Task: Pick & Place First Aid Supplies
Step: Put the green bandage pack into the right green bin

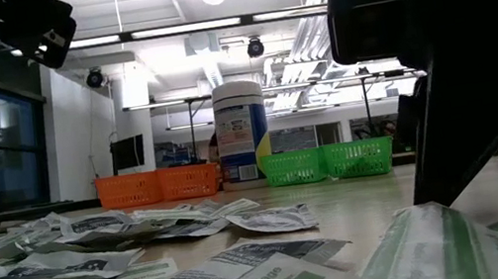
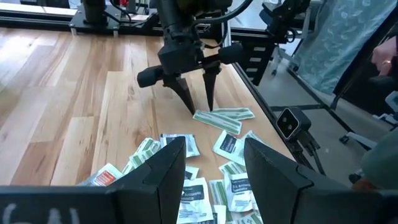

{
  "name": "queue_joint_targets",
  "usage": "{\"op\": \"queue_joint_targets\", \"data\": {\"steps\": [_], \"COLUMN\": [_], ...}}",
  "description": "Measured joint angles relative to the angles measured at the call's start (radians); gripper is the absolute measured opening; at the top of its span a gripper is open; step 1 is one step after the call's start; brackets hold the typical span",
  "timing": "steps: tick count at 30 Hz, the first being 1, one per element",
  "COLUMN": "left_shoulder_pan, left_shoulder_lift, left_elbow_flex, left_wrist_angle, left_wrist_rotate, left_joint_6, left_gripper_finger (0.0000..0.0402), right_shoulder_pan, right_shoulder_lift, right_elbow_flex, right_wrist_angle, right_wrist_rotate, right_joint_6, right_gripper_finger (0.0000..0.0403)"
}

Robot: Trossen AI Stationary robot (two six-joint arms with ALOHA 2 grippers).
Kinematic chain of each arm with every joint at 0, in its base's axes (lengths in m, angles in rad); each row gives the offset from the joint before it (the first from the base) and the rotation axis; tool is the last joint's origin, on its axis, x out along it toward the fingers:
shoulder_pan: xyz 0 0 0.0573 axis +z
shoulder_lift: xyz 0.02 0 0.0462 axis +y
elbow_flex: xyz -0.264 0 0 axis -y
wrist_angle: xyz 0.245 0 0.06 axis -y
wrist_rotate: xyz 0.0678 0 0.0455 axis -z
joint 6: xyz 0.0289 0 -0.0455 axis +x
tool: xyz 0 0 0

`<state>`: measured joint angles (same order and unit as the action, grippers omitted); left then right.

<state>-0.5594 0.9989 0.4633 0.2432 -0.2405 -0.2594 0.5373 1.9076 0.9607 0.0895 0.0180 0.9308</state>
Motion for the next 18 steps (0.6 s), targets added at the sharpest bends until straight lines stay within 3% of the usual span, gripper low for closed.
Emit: {"op": "queue_joint_targets", "data": {"steps": [6, 16, 18], "left_shoulder_pan": [0.001, 0.001, 0.001], "left_shoulder_lift": [0.000, 0.000, 0.000], "left_elbow_flex": [0.000, 0.000, 0.000], "left_wrist_angle": [0.000, -0.008, -0.007], "left_wrist_rotate": [0.001, 0.003, 0.003], "left_joint_6": [0.000, 0.000, 0.000], "left_gripper_finger": [0.0162, 0.0162, 0.0162], "right_shoulder_pan": [0.000, -0.001, -0.001], "right_shoulder_lift": [0.008, 0.010, 0.010], "right_elbow_flex": [0.001, 0.001, 0.001], "right_wrist_angle": [0.005, -0.026, -0.029], "right_wrist_rotate": [-0.009, -0.002, -0.005], "right_joint_6": [0.035, 0.049, 0.052], "right_gripper_finger": [0.0124, 0.0011, 0.0004]}}
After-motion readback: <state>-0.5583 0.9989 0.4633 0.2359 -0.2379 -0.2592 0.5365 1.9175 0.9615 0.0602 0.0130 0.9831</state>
